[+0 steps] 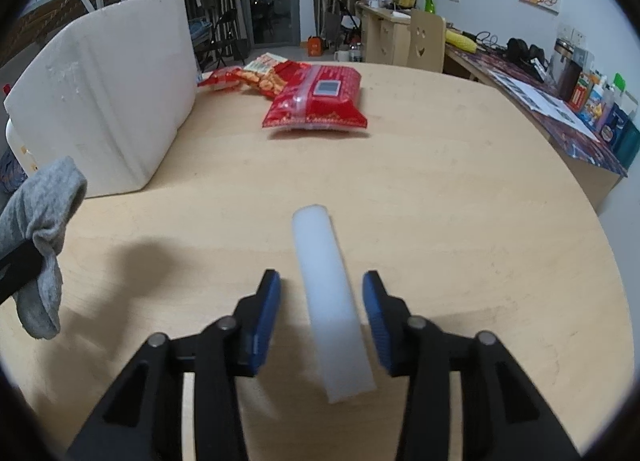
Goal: Organize soft objects
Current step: 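Carry the sock and foam roll with both tools over the foam box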
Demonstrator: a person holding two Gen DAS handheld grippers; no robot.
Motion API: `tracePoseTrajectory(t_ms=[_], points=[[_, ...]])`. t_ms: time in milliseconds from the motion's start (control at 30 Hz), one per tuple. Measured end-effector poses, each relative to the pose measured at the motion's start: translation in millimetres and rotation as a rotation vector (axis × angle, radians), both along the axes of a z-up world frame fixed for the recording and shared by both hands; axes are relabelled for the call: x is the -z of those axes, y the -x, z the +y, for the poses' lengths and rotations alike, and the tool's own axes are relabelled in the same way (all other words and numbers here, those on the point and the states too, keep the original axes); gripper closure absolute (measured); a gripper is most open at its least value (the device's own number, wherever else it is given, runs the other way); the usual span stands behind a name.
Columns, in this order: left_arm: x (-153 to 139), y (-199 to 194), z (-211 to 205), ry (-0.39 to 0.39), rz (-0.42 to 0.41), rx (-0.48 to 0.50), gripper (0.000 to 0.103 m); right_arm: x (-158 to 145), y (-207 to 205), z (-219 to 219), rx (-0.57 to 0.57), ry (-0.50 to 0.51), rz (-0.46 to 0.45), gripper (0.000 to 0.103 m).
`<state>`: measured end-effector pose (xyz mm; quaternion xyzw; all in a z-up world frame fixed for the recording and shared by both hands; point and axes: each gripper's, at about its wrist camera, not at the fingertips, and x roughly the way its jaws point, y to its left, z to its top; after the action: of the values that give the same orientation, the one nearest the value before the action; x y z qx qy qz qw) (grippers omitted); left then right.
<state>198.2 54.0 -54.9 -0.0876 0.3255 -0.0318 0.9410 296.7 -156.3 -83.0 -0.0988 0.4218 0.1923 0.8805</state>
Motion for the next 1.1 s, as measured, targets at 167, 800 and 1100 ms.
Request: tracePoseTrajectory(t_ms=[167, 800, 1100], points=[[0.1, 0.0, 0.4, 0.002, -0.003, -0.001, 0.082, -0.4, 0.4, -0.5, 0.003, 0.005, -0.006, 0.078], [-10.7, 15.8, -0.1, -0.008, -0.04, -0.017, 0.082, -51.5, 25.4, -19.8, -0.022, -0.183, -0.108, 0.091], [-31.2, 39.1, -1.5, -0.026, -0.101, -0.041, 0.082, -80.5, 48.9, -34.1, -0.016, -0.239, -0.203, 0.09]])
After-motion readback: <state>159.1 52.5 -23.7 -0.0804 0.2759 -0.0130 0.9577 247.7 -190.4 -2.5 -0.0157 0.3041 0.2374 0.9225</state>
